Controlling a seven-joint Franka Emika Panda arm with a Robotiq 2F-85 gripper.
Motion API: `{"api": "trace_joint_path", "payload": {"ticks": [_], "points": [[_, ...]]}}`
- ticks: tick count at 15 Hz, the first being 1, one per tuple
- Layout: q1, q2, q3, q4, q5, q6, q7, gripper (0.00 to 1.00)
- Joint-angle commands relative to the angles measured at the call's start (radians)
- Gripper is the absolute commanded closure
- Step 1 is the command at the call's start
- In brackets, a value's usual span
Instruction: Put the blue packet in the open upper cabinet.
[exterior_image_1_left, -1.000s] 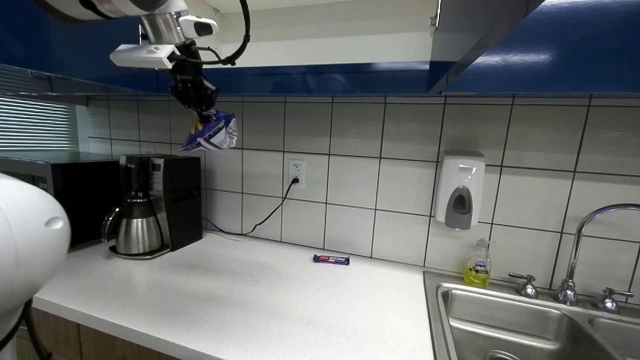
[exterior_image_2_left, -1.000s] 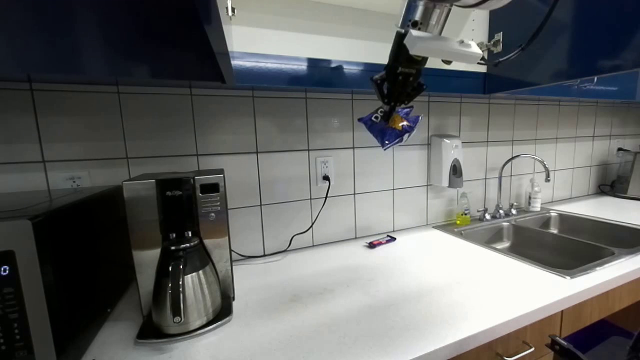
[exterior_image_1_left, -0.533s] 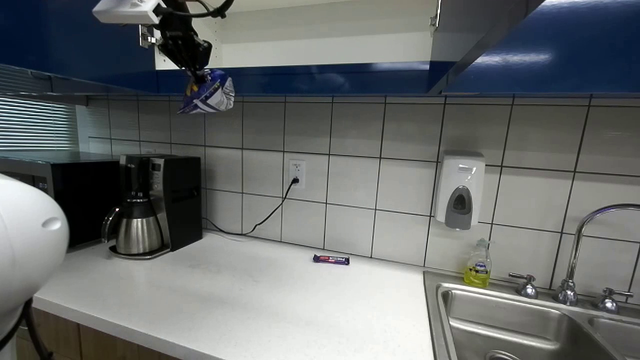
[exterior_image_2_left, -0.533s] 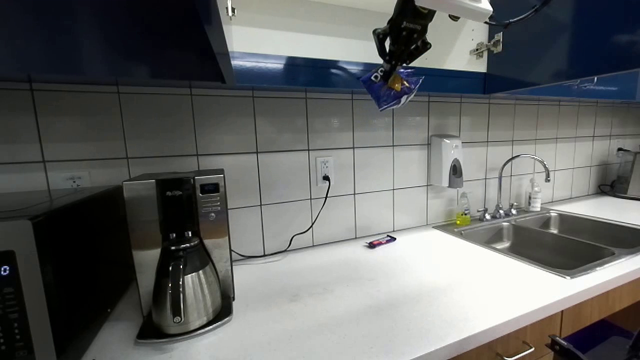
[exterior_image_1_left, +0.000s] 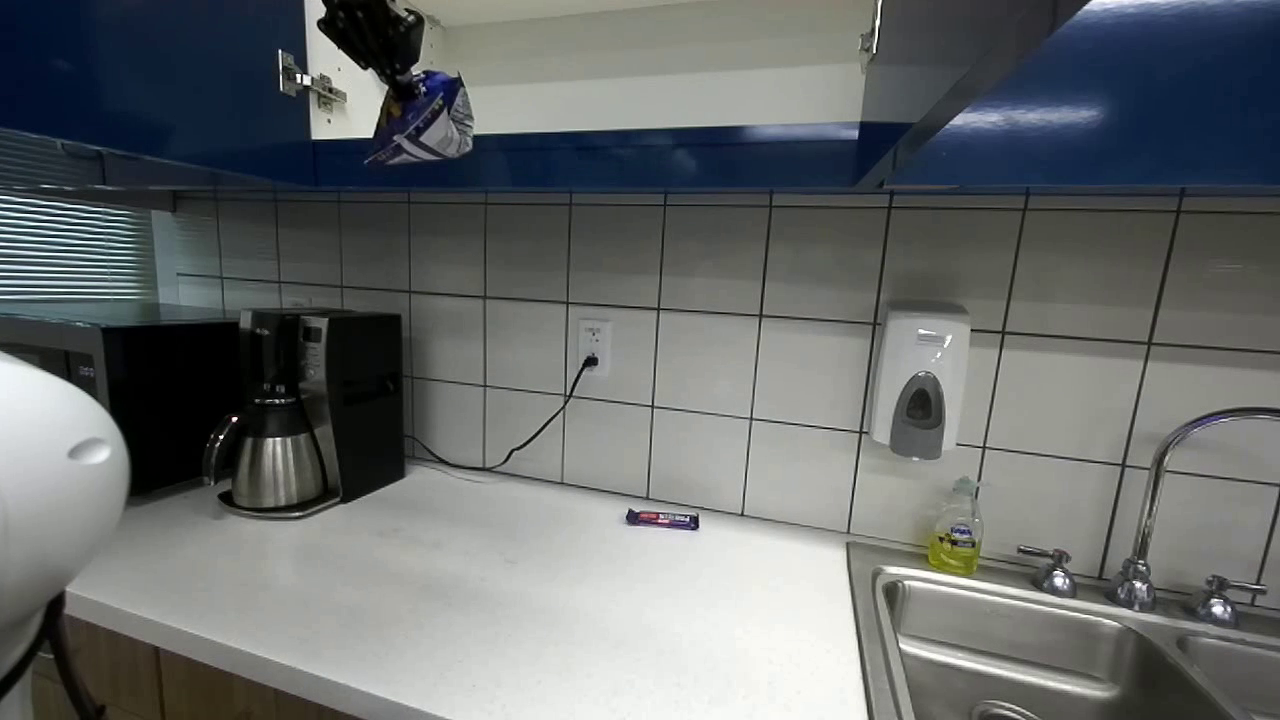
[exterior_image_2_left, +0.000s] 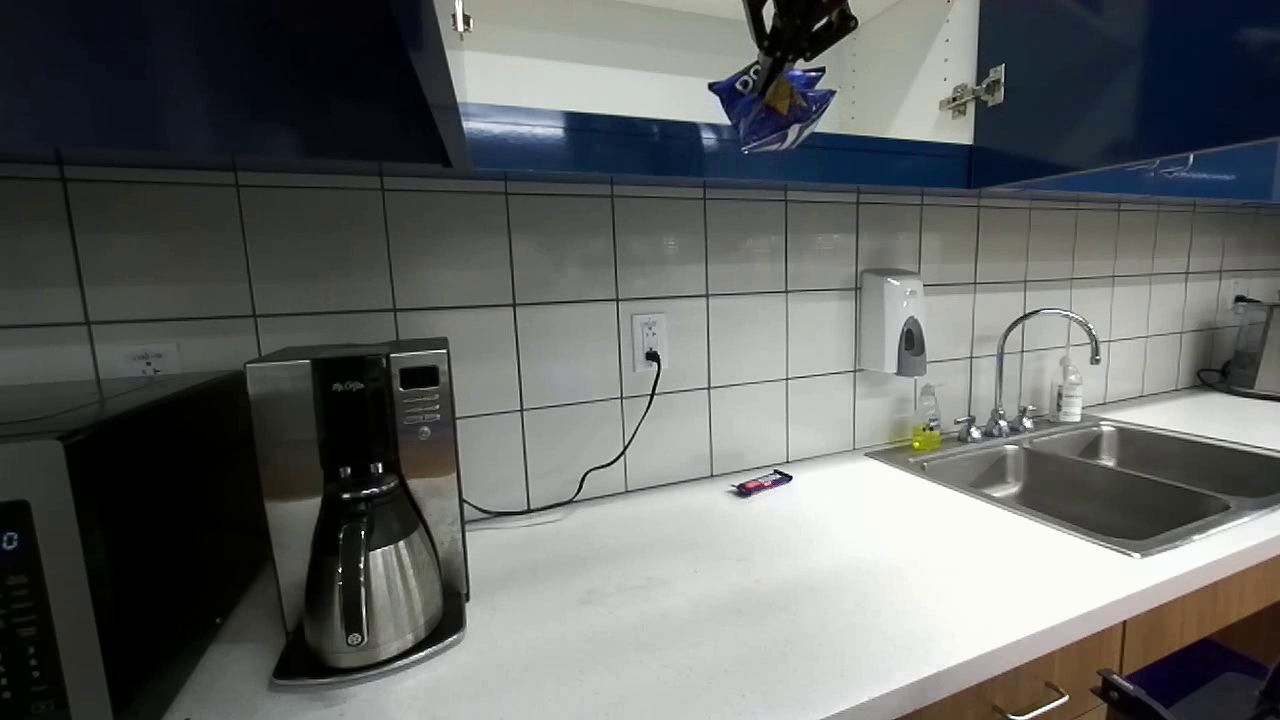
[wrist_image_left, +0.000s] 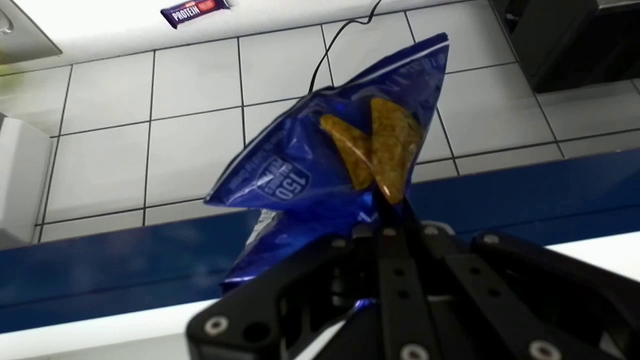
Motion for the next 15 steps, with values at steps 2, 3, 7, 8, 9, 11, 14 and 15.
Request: {"api": "trace_joint_path", "payload": {"ticks": [2,3,7,8,9,11,14,15], "points": [[-0.046,0.063,0.035,0.137,0.01,-0.044,0.035,1.0],[-0.046,0.075,0.035,0.16,0.011,-0.05,0.036,1.0],[-0.06,0.135,0.037,0.244,0.003,-0.053,0.05,1.0],[-0.069,0.153,0.04,0.263,-0.003,-0.042,0.058,1.0],[-0.075,0.169,0.041,0.28,-0.006,-0.032,0.066,1.0],[-0.083,0.204,0.041,0.322,-0.009,-0.03,0.075,1.0],[-0.092,0.255,0.039,0.381,-0.014,-0.024,0.087,1.0],[-0.093,0.27,0.039,0.4,-0.016,-0.024,0.091,1.0]]}}
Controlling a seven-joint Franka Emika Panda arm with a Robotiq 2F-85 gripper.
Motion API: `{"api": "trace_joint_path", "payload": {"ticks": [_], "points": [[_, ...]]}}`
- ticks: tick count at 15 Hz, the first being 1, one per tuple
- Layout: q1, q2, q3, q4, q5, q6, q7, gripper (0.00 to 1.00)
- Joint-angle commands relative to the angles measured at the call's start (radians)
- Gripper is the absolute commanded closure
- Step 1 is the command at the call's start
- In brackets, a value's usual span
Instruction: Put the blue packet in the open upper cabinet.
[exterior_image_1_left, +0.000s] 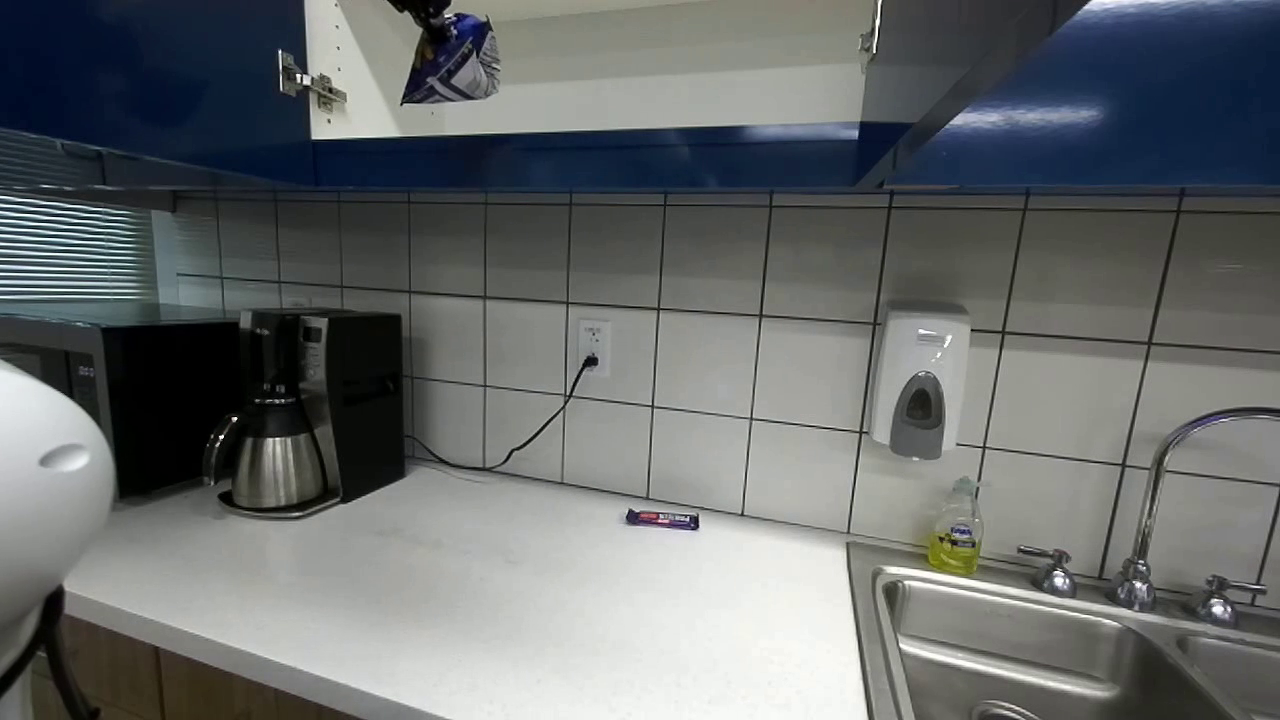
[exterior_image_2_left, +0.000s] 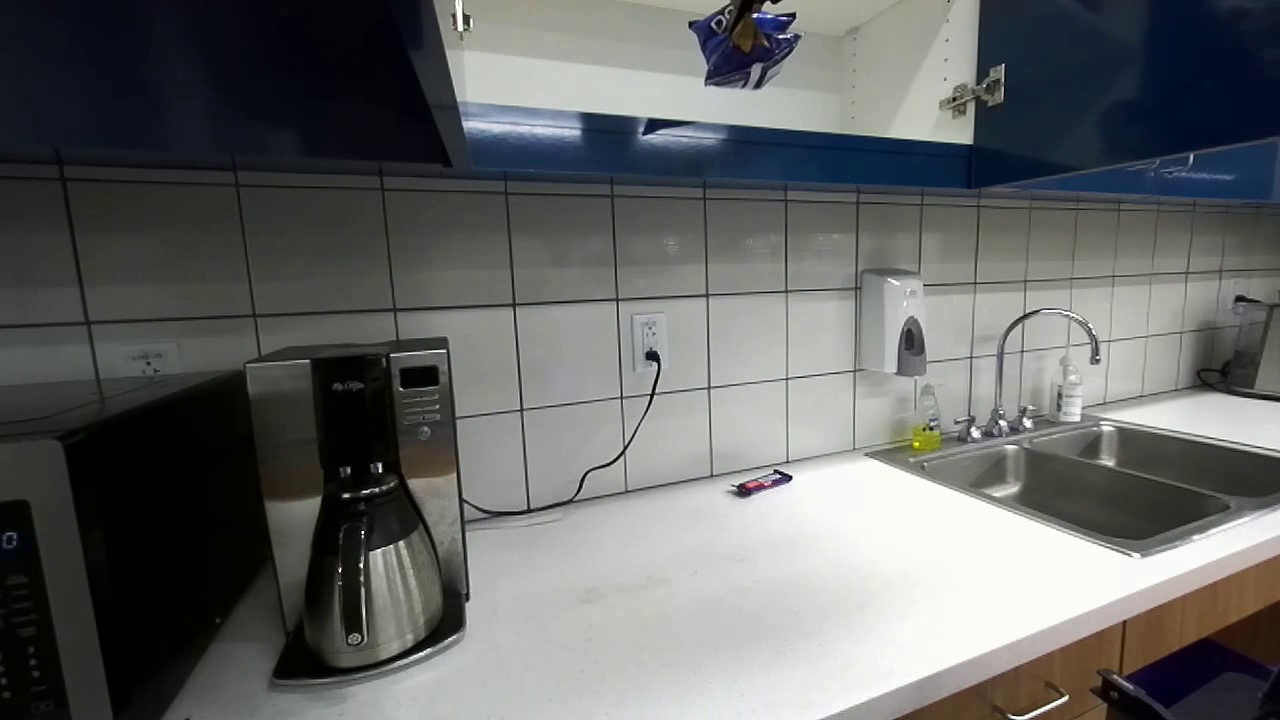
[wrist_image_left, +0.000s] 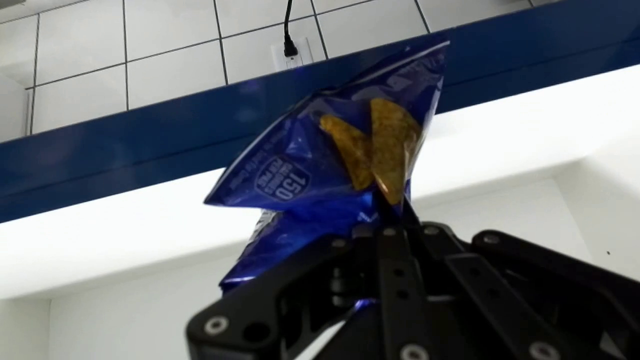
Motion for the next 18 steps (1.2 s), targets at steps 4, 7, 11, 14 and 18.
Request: {"api": "trace_joint_path", "payload": {"ticks": [4,7,11,14,18], "points": [[-0.039,0.144,0.019,0.174,-0.027,-0.008,0.058,1.0],[-0.043,0.211,0.019,0.233,-0.044,-0.003,0.074,1.0],[-0.041,0.305,0.013,0.315,-0.079,0.012,0.1,1.0],[-0.032,0.373,0.005,0.383,-0.114,0.014,0.13,1.0],[-0.017,0.459,-0.01,0.466,-0.143,0.005,0.155,1.0]]}}
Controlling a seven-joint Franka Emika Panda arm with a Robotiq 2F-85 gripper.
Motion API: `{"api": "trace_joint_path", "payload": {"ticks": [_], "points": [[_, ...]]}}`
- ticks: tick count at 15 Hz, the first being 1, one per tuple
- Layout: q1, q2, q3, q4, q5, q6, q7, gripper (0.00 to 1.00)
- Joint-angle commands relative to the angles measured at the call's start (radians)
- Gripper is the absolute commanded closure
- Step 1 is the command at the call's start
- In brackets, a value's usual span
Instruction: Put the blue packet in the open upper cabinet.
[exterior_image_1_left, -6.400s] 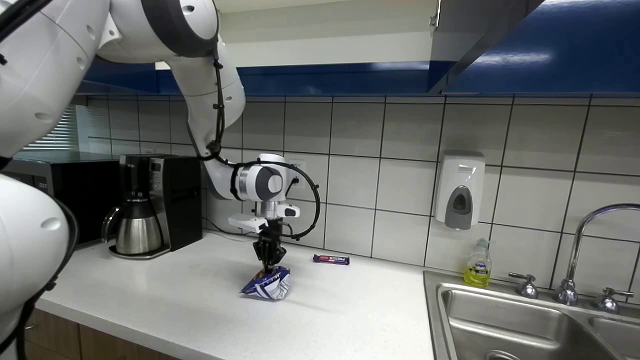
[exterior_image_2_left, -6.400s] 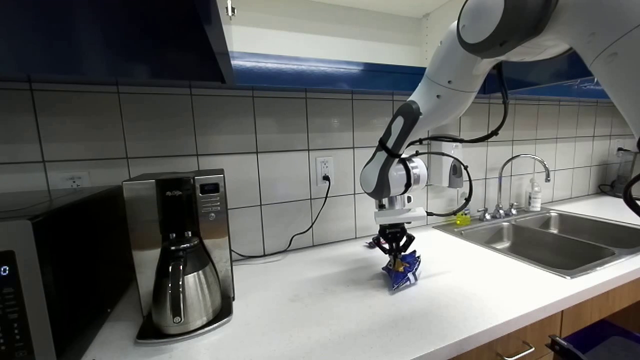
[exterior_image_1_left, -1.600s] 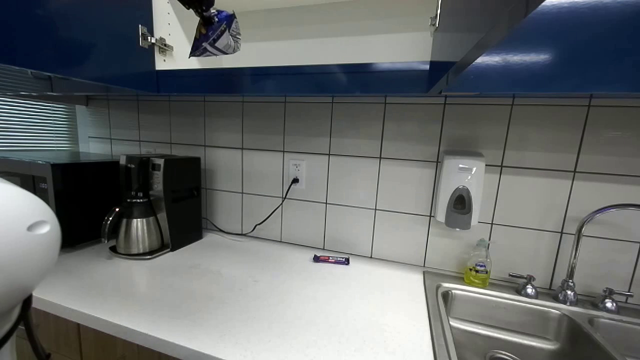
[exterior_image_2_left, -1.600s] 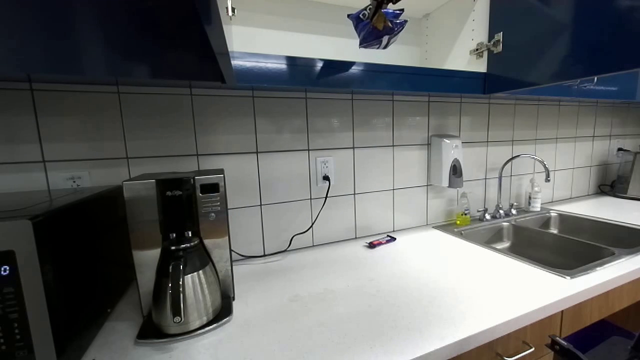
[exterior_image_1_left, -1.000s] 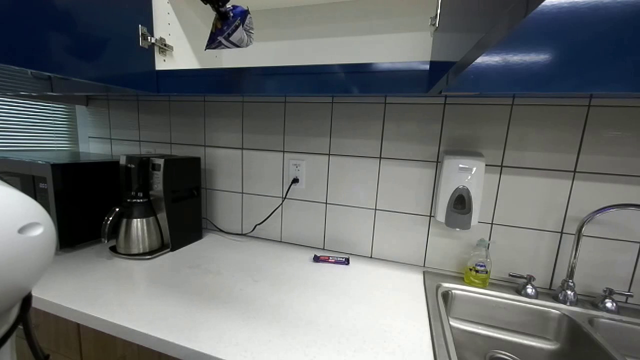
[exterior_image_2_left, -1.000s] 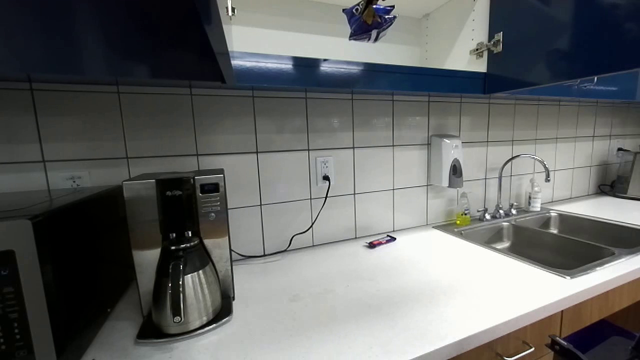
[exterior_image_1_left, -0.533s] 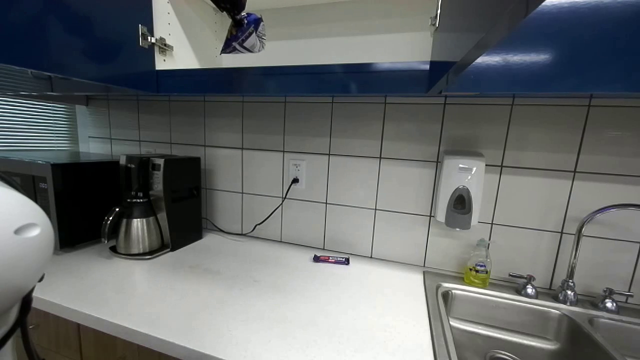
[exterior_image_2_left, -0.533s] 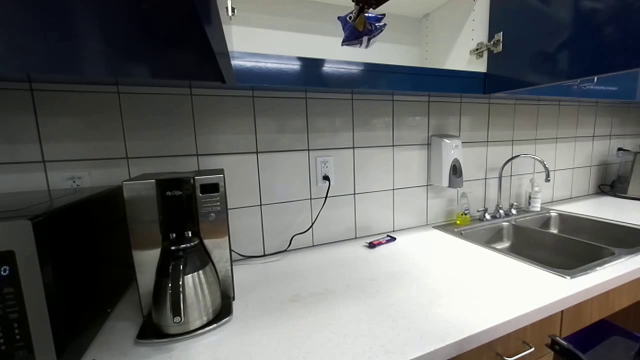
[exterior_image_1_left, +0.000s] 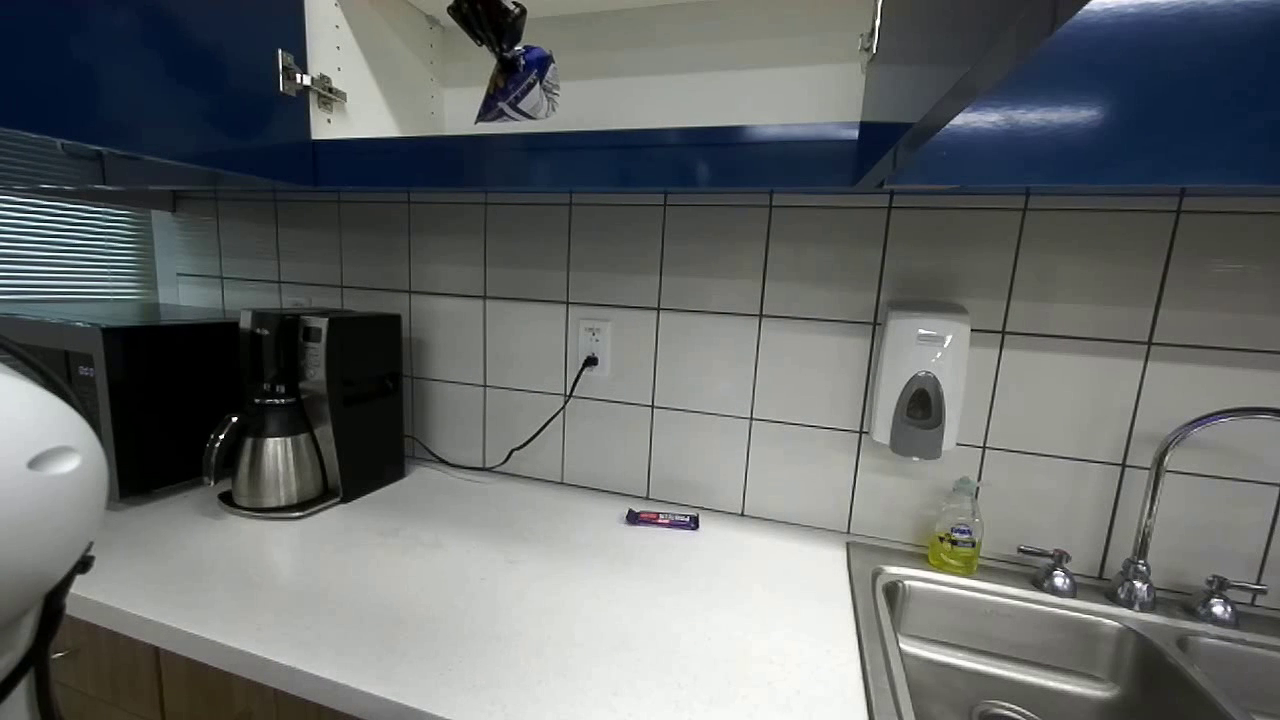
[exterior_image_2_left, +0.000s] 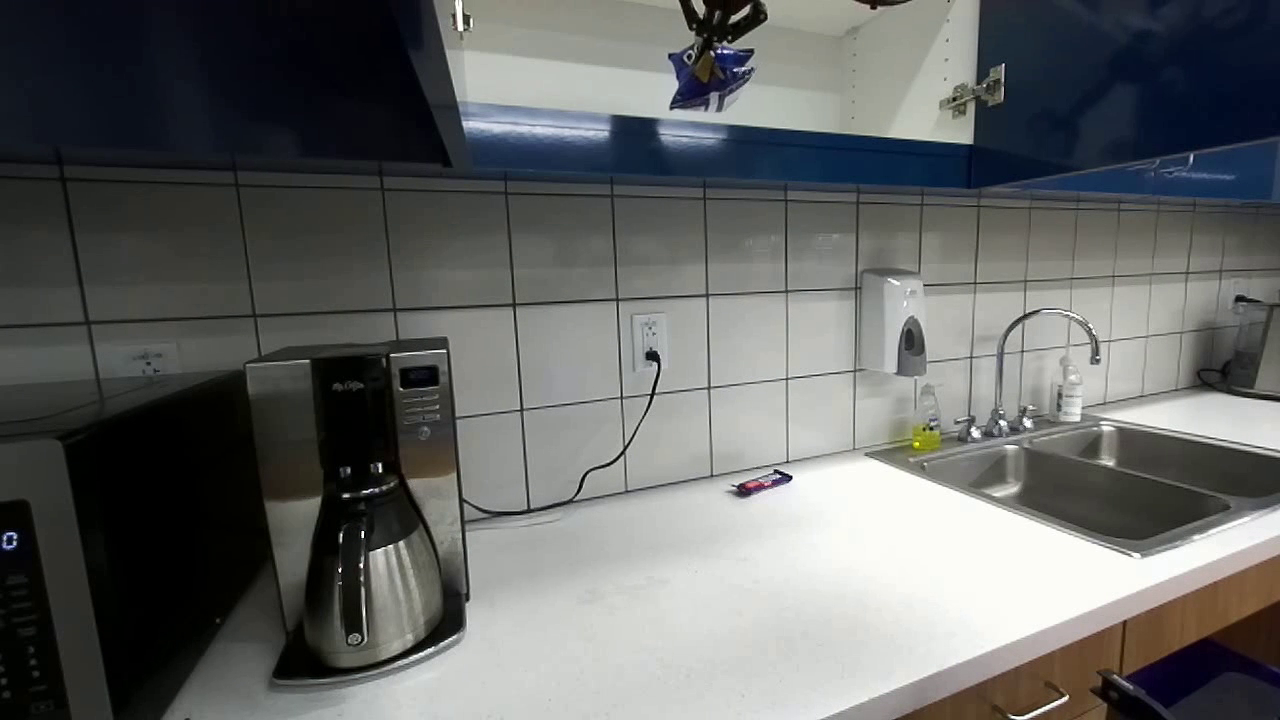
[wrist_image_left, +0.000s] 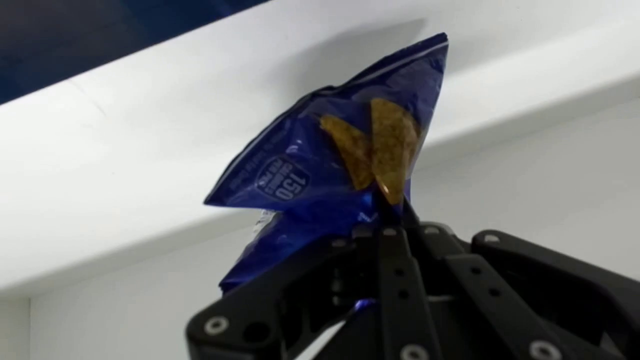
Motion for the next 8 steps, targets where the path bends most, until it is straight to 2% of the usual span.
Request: {"api": "trace_joint_path", "payload": {"ticks": [1,7,8], "points": [[0.012,0.1,-0.01,0.12,-0.047,-0.017,0.044,1.0],[0.042,0.205,-0.049,0.219,-0.059,-0.031,0.06,1.0],[0.019,0.214,-0.028,0.224,-0.055,-0.027,0.06,1.0]]}}
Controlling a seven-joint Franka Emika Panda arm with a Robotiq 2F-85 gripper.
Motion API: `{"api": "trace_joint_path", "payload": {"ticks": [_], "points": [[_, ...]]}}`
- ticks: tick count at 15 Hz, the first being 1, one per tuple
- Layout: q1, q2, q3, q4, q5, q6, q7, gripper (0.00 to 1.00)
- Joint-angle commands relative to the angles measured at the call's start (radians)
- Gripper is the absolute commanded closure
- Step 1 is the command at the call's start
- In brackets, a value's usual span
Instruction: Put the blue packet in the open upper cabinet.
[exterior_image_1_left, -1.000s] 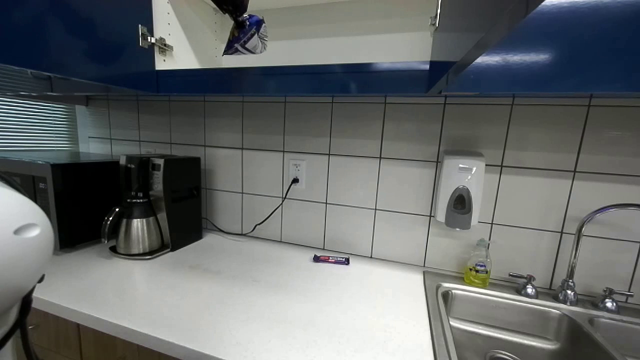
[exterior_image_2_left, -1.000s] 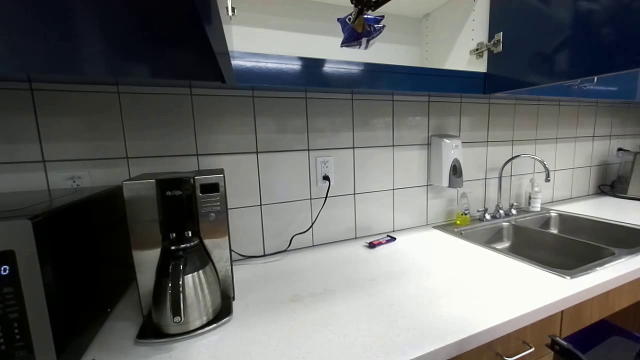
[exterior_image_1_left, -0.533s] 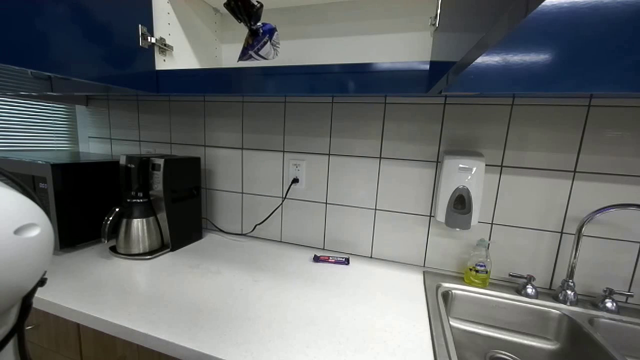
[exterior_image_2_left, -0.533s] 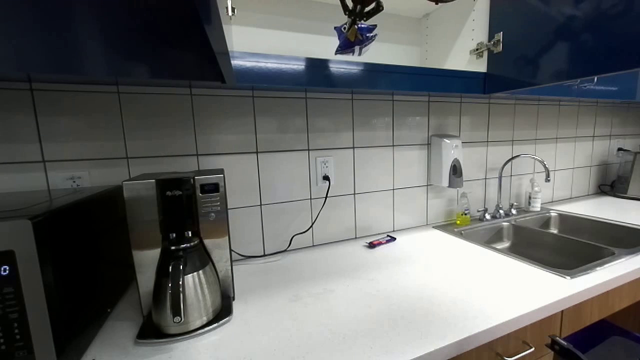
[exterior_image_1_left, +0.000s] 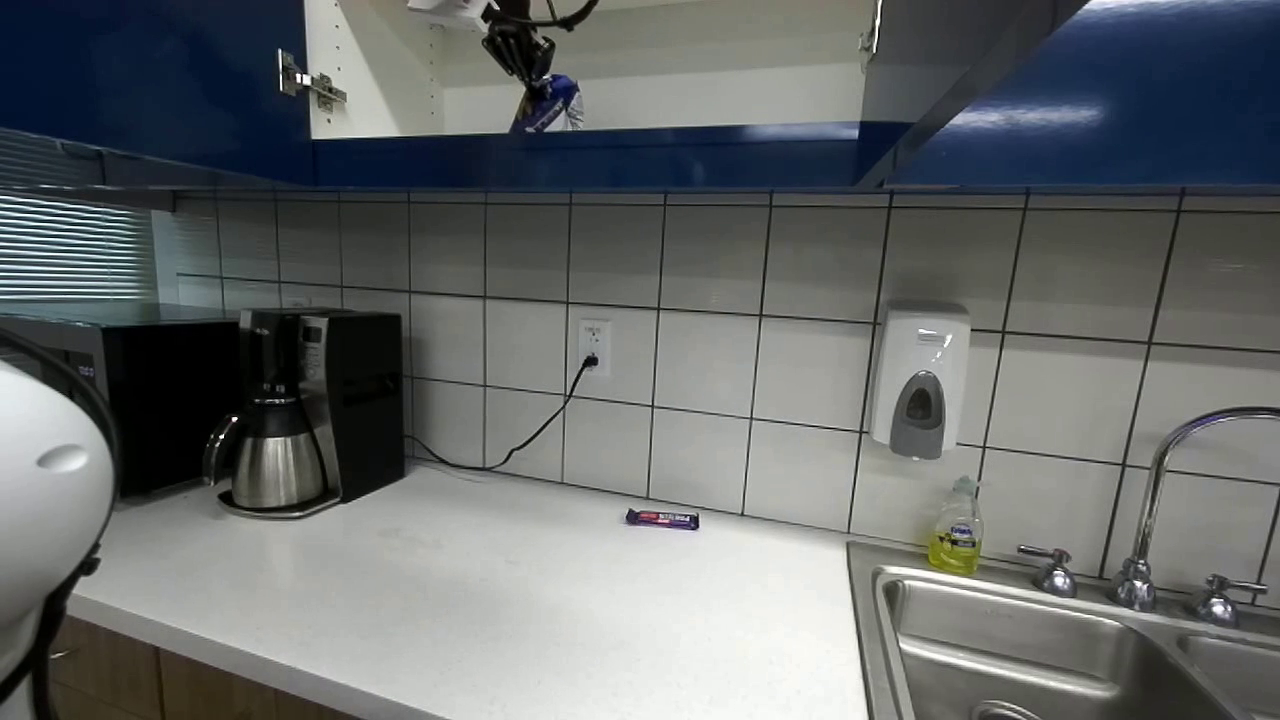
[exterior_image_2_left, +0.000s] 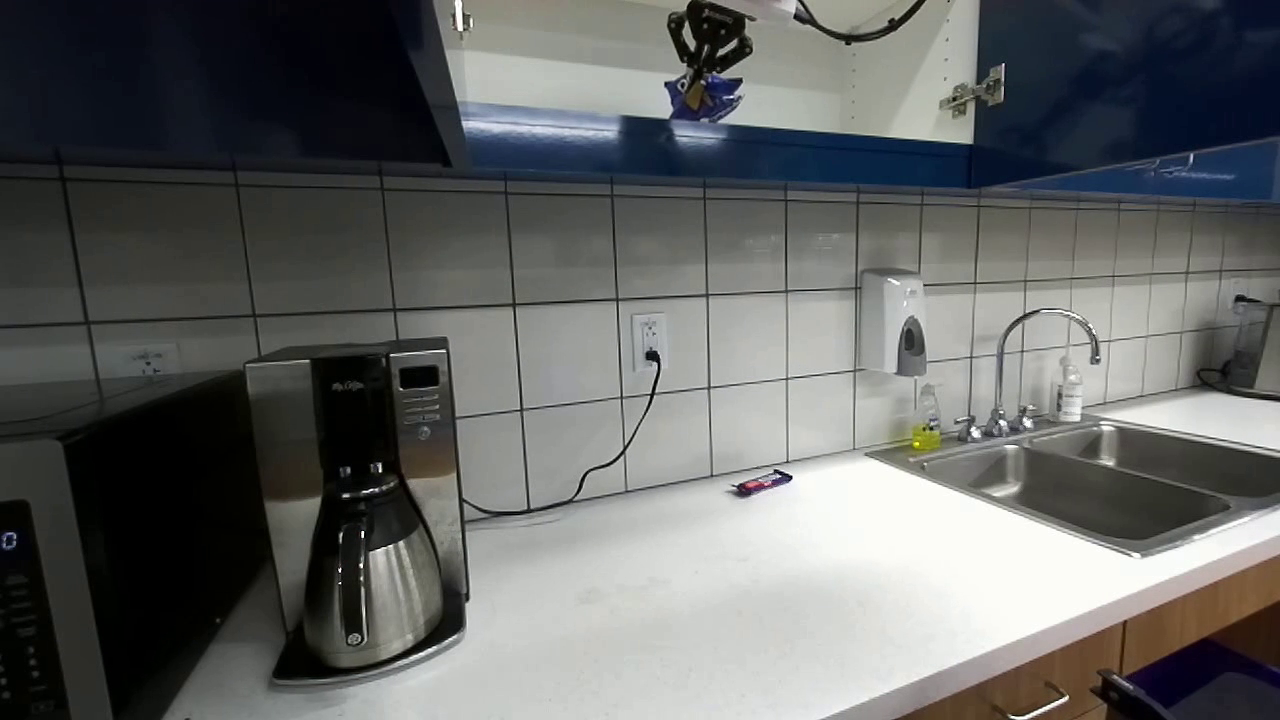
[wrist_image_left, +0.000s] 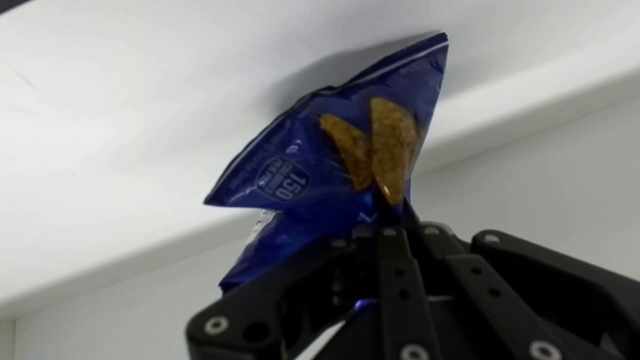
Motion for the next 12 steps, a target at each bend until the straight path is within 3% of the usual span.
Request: {"api": "trace_joint_path", "payload": {"ticks": [1,6,7,8,12], "points": [[0.003,0.063,0.0,0.092,-0.03,-0.028,0.037,1.0],[0.006,0.103,-0.004,0.134,-0.033,-0.043,0.052,1.0],[0.006,0.107,-0.005,0.138,-0.03,-0.044,0.055,0.74],[0.007,0.111,-0.005,0.143,-0.033,-0.046,0.059,0.73],[0.006,0.111,-0.006,0.148,-0.023,-0.049,0.063,0.44]]}}
